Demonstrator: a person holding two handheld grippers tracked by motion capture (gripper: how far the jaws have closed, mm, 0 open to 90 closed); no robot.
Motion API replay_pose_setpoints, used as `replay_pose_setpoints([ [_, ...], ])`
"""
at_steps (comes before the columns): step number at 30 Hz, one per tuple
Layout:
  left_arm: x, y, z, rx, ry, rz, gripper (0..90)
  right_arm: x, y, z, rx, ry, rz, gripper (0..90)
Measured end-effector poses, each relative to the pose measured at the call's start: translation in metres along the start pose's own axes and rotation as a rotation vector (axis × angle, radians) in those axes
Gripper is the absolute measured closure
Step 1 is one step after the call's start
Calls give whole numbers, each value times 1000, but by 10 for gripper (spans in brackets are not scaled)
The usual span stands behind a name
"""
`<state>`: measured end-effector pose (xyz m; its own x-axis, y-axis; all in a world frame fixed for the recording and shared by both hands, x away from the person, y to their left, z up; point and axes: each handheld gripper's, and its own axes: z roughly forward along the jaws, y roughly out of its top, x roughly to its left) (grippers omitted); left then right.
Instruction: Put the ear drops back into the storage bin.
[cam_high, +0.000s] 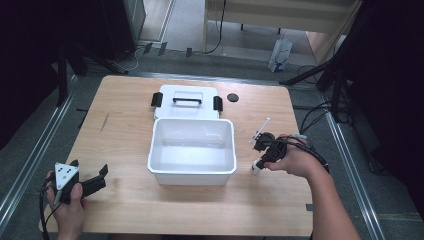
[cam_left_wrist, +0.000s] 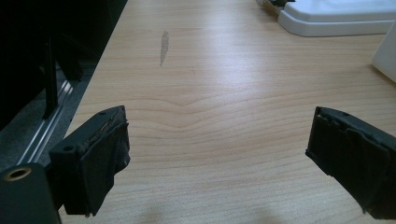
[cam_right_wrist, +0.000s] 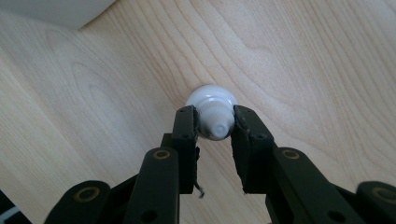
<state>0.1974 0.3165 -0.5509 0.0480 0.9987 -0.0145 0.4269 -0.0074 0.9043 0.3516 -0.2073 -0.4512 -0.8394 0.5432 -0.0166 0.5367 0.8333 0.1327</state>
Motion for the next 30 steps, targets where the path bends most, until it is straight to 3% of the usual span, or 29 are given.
replay_pose_setpoints([
  [12,0,0,0,-1,0,-3,64,4,3,-30,-22,-3,-65,724],
  [30,0,0,1,-3,0,-3,64,19,26,-95,-59,-35,-148,724],
])
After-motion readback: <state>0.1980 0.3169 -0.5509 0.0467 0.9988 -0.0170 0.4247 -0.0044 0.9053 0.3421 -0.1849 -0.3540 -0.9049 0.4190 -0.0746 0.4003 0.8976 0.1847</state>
